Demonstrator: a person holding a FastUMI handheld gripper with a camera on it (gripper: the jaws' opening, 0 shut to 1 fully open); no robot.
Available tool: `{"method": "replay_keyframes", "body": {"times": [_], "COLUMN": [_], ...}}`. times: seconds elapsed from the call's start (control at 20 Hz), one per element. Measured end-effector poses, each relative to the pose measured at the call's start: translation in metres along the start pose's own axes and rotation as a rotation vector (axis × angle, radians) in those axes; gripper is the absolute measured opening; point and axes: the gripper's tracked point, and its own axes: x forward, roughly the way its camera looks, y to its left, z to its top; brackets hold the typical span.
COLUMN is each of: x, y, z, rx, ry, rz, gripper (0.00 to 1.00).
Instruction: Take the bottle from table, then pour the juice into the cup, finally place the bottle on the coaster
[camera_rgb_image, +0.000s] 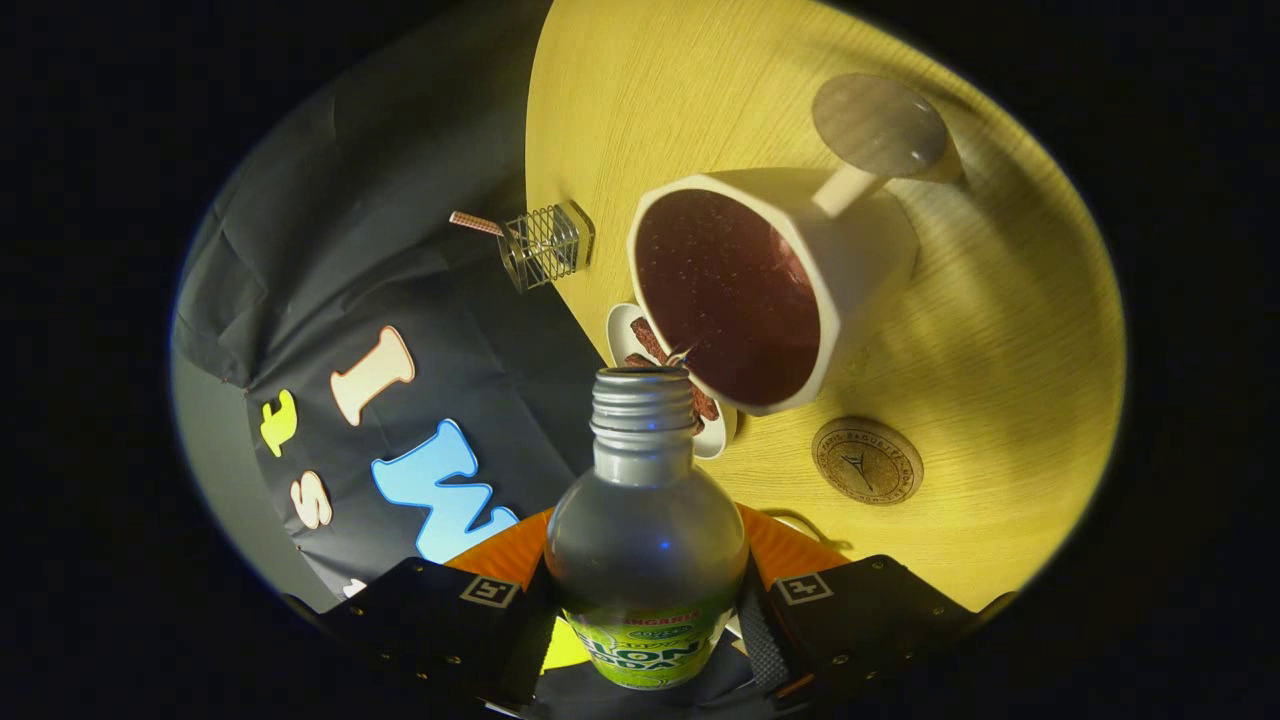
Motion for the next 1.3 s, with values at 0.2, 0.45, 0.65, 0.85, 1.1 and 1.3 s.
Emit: {"method": "replay_keyframes", "body": {"times": [0.2,0.45,0.65,0.85,1.1,1.3], "x": [0.0003,0.0015,0.0014,0.0015,0.0048,0.0030], "y": [-0.0005,-0.0022,-0.0020,-0.0008,0.0004,0.0040], "z": [0.0001,-0.0021,0.0008,0.0046,0.0001,-0.0028], "rx": [0.008,0.015,0.022,0.041,0.034,0.021], "ry": [-0.002,0.003,-0.006,-0.020,-0.008,-0.003], "rz": [0.004,0.000,-0.001,0.008,0.010,0.014], "gripper": [0.78,0.77,0.78,0.77,0.78,0.78]}}
